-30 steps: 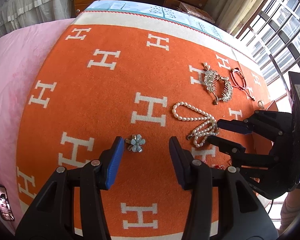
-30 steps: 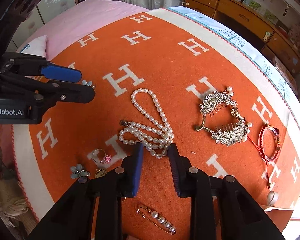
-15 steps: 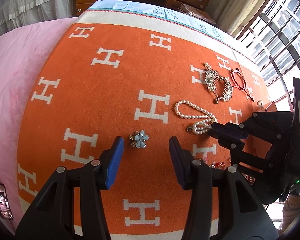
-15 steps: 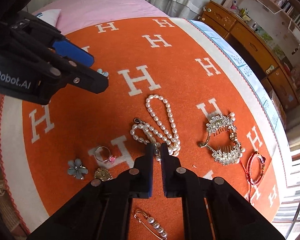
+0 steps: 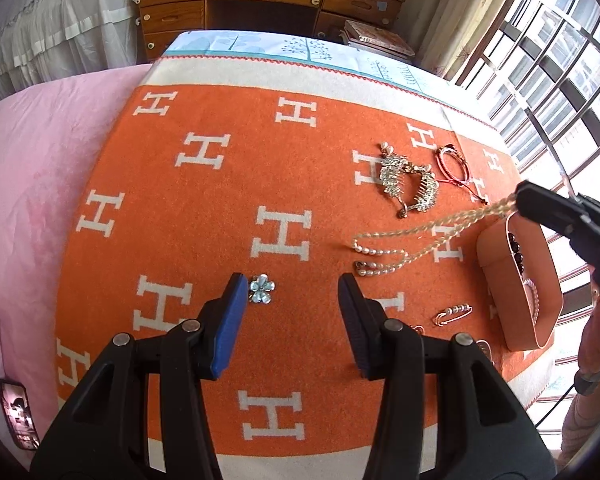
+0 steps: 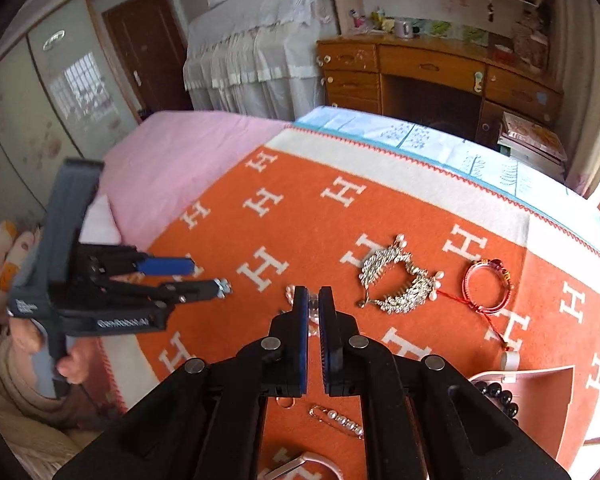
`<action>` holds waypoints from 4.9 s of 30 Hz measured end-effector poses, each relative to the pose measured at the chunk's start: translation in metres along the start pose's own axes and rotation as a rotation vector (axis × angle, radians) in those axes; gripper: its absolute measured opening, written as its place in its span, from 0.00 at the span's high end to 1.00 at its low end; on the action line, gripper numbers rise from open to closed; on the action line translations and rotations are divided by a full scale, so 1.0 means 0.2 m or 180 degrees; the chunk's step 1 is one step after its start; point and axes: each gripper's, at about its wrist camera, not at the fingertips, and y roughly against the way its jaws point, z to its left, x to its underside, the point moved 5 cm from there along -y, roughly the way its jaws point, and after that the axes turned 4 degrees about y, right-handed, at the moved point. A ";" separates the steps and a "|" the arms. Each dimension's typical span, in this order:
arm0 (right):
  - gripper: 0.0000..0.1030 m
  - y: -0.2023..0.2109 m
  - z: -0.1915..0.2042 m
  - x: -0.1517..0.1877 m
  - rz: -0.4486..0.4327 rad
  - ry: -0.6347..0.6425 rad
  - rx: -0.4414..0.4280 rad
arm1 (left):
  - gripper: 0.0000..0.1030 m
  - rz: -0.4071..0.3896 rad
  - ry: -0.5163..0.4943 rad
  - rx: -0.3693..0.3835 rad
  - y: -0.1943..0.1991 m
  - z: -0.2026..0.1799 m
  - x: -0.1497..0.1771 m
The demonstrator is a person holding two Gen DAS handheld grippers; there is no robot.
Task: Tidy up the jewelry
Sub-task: 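Carry the pearl necklace into the pink box and open the right tool, then grasp the red string bracelet with the left tool, then carry the red string bracelet into the pink box and open the left tool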
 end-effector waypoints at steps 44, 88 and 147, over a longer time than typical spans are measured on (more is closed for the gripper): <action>0.95 1.54 -0.78 0.36 -0.1178 -0.1233 0.0656 | 0.57 0.0269 -0.1177 0.0278 -0.22 -1.13 -0.40; 0.58 0.06 -1.53 0.58 -0.0205 -0.2072 0.0998 | 0.96 0.0155 -0.0663 -0.0183 -0.83 -1.18 -0.46; 0.58 0.65 -0.88 1.17 -0.0720 -0.2258 0.1215 | 0.53 -0.0076 -0.1321 0.0500 -0.18 -1.42 0.24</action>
